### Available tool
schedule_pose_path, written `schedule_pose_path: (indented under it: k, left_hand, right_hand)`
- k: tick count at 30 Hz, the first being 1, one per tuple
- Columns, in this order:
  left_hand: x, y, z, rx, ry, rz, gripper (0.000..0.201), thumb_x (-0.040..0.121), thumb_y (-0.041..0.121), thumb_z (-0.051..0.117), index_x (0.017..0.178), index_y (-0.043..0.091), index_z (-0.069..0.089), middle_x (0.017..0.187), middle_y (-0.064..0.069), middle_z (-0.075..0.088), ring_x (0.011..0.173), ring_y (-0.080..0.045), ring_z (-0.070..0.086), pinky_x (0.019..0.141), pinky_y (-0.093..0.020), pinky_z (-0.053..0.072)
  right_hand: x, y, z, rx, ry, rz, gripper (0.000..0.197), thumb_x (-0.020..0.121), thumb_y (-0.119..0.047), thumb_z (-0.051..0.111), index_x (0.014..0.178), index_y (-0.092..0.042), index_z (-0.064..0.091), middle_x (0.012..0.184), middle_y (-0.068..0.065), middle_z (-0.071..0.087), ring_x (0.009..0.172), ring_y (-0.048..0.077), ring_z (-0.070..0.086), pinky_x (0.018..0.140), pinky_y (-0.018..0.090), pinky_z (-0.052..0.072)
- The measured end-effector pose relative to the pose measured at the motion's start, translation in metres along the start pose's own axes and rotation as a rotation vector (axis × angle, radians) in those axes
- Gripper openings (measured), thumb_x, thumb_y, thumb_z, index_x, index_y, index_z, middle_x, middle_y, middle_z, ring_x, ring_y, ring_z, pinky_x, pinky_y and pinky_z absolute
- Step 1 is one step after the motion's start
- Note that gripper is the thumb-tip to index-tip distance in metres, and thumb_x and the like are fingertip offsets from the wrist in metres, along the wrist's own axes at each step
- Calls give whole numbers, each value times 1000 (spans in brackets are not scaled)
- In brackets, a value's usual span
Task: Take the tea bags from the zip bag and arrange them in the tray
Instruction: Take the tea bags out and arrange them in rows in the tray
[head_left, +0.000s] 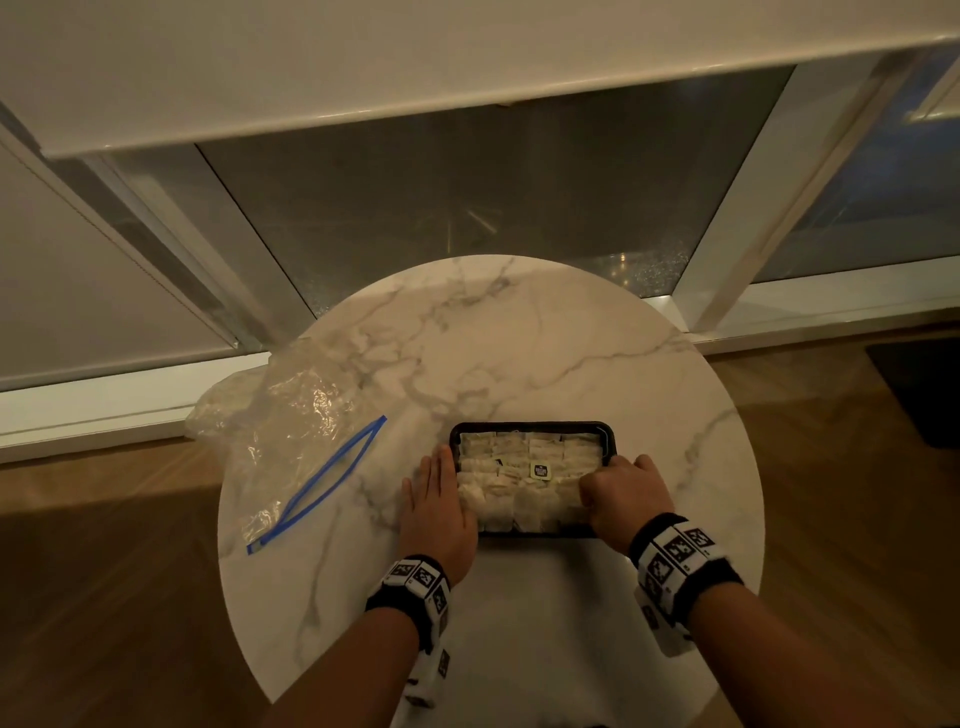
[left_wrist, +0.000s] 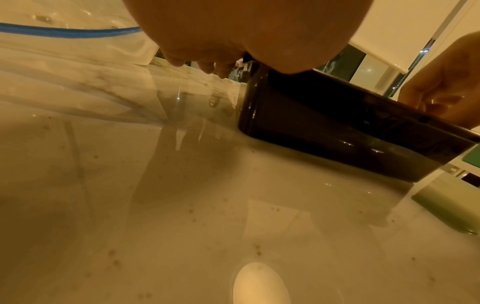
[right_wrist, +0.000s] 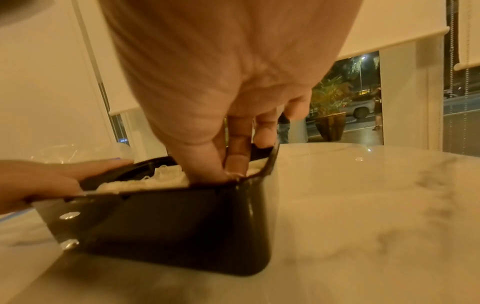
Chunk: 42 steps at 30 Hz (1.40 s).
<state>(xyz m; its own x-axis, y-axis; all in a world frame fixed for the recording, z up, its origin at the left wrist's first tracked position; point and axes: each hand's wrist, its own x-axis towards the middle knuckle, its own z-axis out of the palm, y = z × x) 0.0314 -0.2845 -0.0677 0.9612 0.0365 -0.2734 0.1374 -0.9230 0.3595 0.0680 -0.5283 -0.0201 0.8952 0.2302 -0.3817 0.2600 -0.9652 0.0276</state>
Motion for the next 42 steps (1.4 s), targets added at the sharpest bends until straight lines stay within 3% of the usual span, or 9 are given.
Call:
schedule_pose_path:
  k: [7, 9, 12, 17, 24, 30, 33, 36, 42]
  left_hand:
    - [0, 2, -1, 10, 14, -5, 72, 100, 27, 29, 157, 15, -14, 168, -3, 1, 154, -16, -2, 126, -42, -1]
    - [0, 2, -1, 13, 21, -2, 74, 100, 26, 31, 157, 15, -14, 168, -3, 2, 154, -17, -1, 126, -42, -1]
    - [0, 2, -1, 19, 20, 1, 75, 99, 27, 32, 157, 15, -14, 167, -4, 3, 154, -18, 0, 126, -43, -1]
    - [0, 2, -1, 9, 26, 10, 75, 99, 26, 33, 157, 14, -12, 167, -5, 4, 154, -18, 0, 126, -43, -2]
    - [1, 2, 0, 22, 36, 16, 75, 99, 30, 33, 157, 13, -12, 167, -7, 4, 154, -20, 1, 126, -42, -2]
    - [2, 2, 2, 31, 20, 12, 74, 100, 35, 31, 157, 14, -13, 167, -9, 2, 154, -22, -1, 126, -43, -1]
    - [3, 0, 1, 59, 12, 18, 71, 103, 39, 26, 157, 14, -13, 167, -8, 0, 154, -22, -3, 126, -43, -1]
    - [4, 0, 1, 71, -15, 24, 69, 104, 37, 25, 157, 15, -14, 167, -8, 0, 154, -24, -4, 125, -44, -1]
    - [6, 0, -3, 161, -43, 48, 79, 96, 26, 33, 156, 14, -17, 167, -10, -2, 154, -27, -8, 125, -47, -3]
  right_hand:
    - [1, -12, 2, -23, 65, 77, 29, 86, -30, 59, 115, -29, 56, 113, -2, 64, 112, 23, 53, 93, 42, 32]
    - [-2, -13, 0, -16, 83, 85, 31, 85, -27, 61, 115, -28, 54, 110, -2, 64, 110, 23, 54, 92, 41, 32]
    - [-6, -14, -1, 22, 96, 28, 17, 88, -28, 55, 105, -26, 60, 101, -3, 66, 100, 23, 58, 87, 35, 32]
    - [-5, -20, 5, 79, 33, -32, 19, 91, -30, 50, 90, -23, 67, 89, -3, 69, 87, 20, 61, 90, 32, 33]
    - [3, -44, 1, 105, 25, -45, 18, 91, -32, 50, 100, -25, 65, 98, -1, 67, 93, 24, 63, 96, 41, 36]
    - [14, -63, -2, 257, -163, -7, 25, 92, -34, 49, 110, -29, 67, 110, 3, 65, 99, 26, 63, 85, 36, 51]
    - [17, -73, -9, 243, -86, -51, 25, 95, -33, 46, 108, -23, 65, 106, 3, 64, 97, 26, 62, 83, 37, 48]
    - [23, -90, -9, 324, -28, -165, 25, 95, -34, 48, 113, -27, 63, 108, 4, 59, 103, 27, 56, 82, 39, 49]
    - [32, -111, -11, 260, -92, -291, 30, 93, -31, 58, 122, -25, 62, 120, 8, 54, 116, 30, 46, 90, 44, 48]
